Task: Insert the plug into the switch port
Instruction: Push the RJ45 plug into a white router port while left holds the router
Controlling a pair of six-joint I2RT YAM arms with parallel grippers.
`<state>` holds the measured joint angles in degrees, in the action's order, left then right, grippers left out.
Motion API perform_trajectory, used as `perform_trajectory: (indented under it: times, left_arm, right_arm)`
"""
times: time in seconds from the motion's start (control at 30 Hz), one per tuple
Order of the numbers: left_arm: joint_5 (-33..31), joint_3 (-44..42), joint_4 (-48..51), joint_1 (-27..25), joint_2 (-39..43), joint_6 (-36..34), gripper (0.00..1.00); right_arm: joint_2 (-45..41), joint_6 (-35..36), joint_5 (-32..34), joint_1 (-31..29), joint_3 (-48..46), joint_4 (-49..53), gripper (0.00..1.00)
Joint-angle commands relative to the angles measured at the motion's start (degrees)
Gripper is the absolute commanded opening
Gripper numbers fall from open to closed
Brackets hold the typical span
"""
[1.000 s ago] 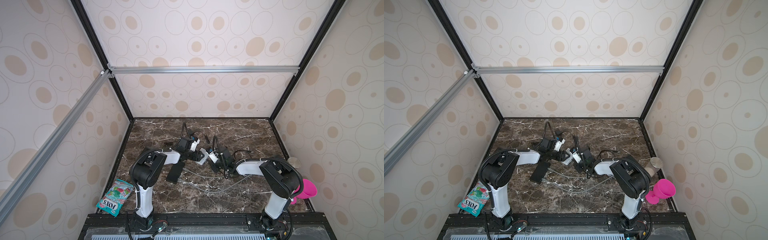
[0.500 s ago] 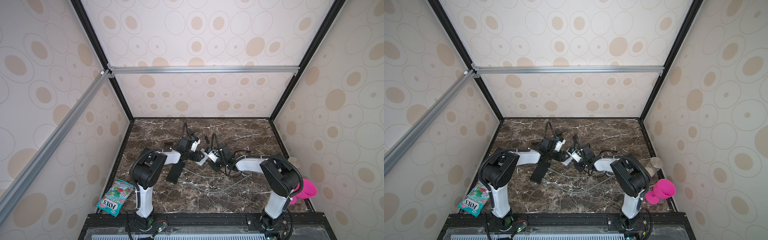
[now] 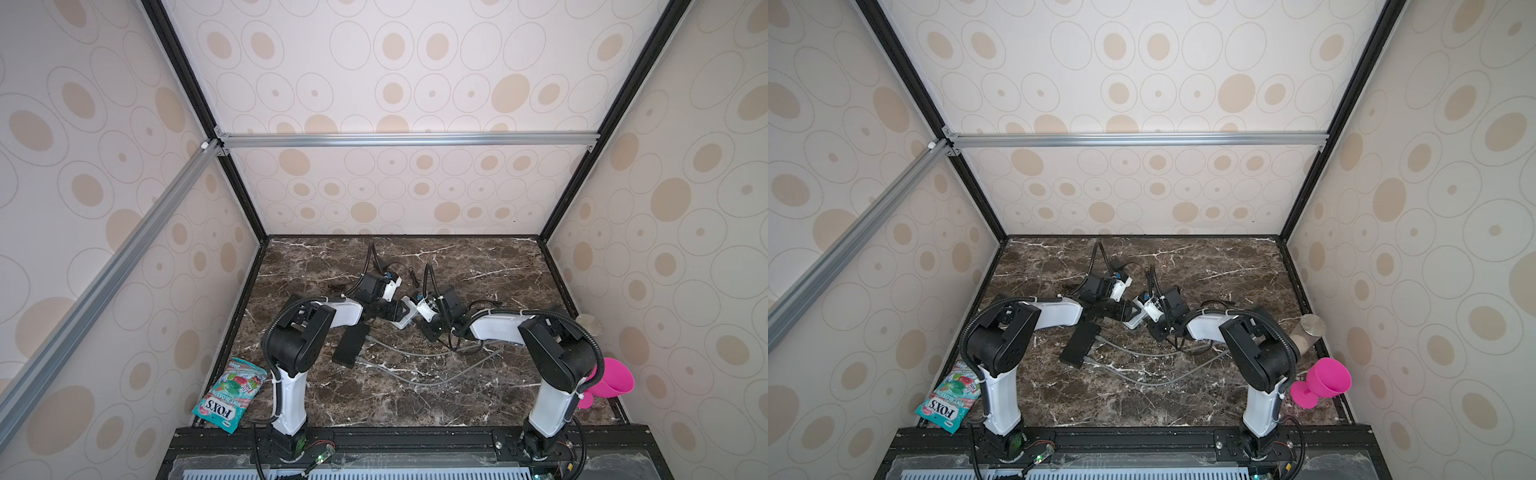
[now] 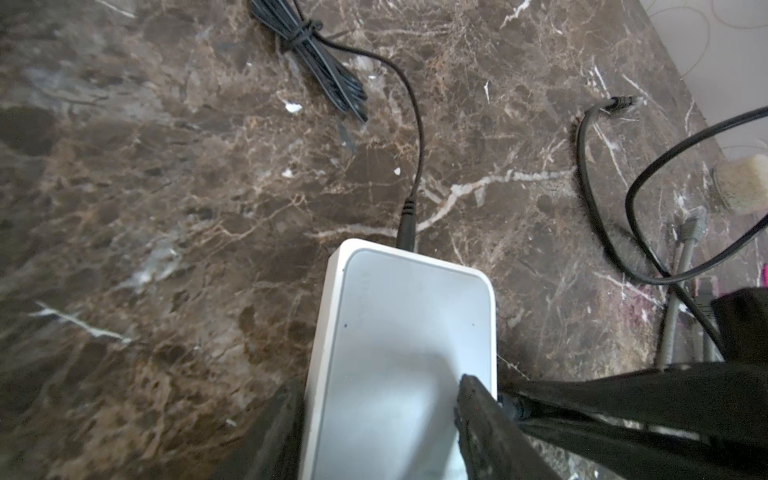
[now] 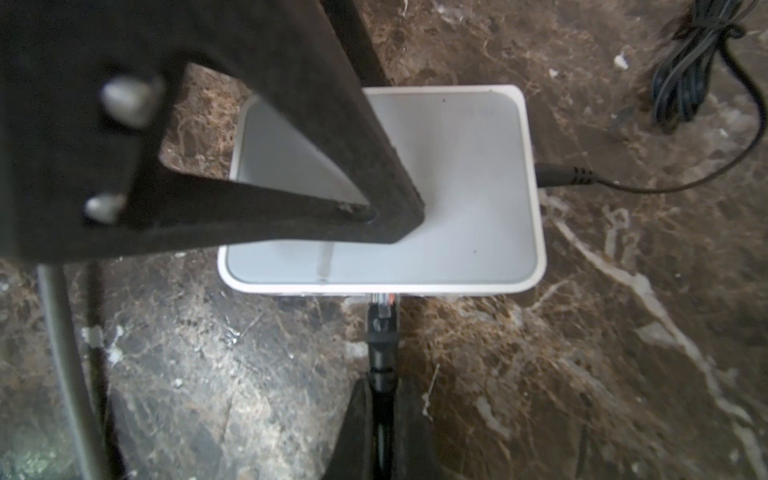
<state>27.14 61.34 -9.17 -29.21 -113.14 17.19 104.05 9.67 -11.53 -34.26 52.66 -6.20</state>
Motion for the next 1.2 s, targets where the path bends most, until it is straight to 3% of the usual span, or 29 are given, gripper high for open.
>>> perform_trajectory:
  times: [0.0,0.4,0.5,0.7,1.17]
  left_arm:
    - [14.71,-2.27,11.89,-7.2,-4.81,0.74,0.58]
    - [12.44,-3.51,13.98,-7.77,-5.37,1.47,0.55]
    - [10.91,-3.42,15.52,-8.43,-6.09,1.09,0.49]
    - [7.08,-2.91,18.47,-9.44,-7.39,-0.05,0.48]
    - [5.56,-2.1,19.99,-10.29,-8.09,-0.59,0.48]
  right_arm:
    - [-0.6,-0.19,-8.36,-1.18,4.76,-21.6,0.0]
    - [-2.37,1.27,-5.46,-1.16,7.43,-17.63,0.0]
    - [-2.61,1.8,-5.35,-1.16,7.85,-16.32,0.0]
    - [-3.46,2.01,-4.12,-1.09,7.0,-16.75,0.0]
    - [-6.12,2.64,-5.06,-1.02,9.54,-15.37,0.0]
